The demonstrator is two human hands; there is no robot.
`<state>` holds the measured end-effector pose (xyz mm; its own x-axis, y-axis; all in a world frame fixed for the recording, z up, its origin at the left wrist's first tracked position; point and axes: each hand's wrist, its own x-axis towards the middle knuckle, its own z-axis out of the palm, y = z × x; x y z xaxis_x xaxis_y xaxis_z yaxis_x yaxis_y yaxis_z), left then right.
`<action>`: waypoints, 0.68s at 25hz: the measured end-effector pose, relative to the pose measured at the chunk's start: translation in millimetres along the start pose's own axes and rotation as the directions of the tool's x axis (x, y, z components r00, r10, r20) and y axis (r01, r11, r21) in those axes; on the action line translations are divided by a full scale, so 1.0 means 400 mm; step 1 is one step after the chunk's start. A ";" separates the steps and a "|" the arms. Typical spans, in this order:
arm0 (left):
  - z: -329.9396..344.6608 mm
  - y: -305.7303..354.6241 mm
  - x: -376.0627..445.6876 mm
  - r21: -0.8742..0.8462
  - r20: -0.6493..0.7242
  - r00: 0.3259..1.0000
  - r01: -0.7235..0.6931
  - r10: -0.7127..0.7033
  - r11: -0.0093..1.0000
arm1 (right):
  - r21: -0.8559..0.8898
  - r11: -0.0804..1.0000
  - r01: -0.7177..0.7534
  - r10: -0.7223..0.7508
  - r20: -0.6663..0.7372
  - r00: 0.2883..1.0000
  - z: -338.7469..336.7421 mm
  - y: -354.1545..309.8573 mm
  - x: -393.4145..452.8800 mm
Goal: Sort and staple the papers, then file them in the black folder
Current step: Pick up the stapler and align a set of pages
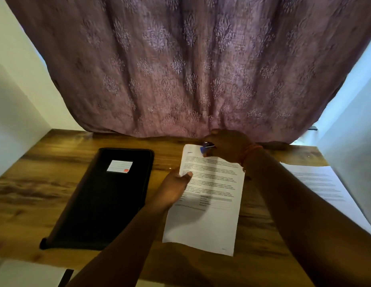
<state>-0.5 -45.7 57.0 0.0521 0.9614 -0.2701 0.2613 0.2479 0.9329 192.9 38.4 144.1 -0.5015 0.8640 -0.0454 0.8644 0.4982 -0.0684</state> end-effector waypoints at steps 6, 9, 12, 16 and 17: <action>-0.052 0.022 0.004 0.054 0.018 0.994 -0.106 0.105 0.993 | -0.037 0.994 0.101 -0.098 0.087 0.991 -0.071 -0.029 0.007; -0.059 0.028 0.000 0.061 0.055 0.987 -0.157 0.153 0.986 | -0.045 0.992 0.118 -0.111 0.132 0.985 -0.096 -0.052 0.011; -0.055 0.031 -0.002 0.064 0.082 0.980 -0.187 0.181 0.980 | -0.045 0.988 0.146 -0.137 0.170 0.976 -0.114 -0.079 0.015; -0.048 0.040 0.002 0.068 0.098 0.982 -0.166 0.159 0.984 | -0.099 0.980 0.175 -0.154 0.193 0.969 -0.143 -0.099 0.030; -0.046 0.046 0.000 0.067 0.104 0.983 -0.156 0.148 0.986 | -0.108 0.978 0.181 -0.157 0.201 0.967 -0.152 -0.103 0.034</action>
<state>-13.4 -38.9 78.8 0.1906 0.9698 -0.1523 0.3143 0.0867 0.9454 152.7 34.0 206.8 -0.6277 0.7426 -0.2334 0.7583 0.6511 0.0322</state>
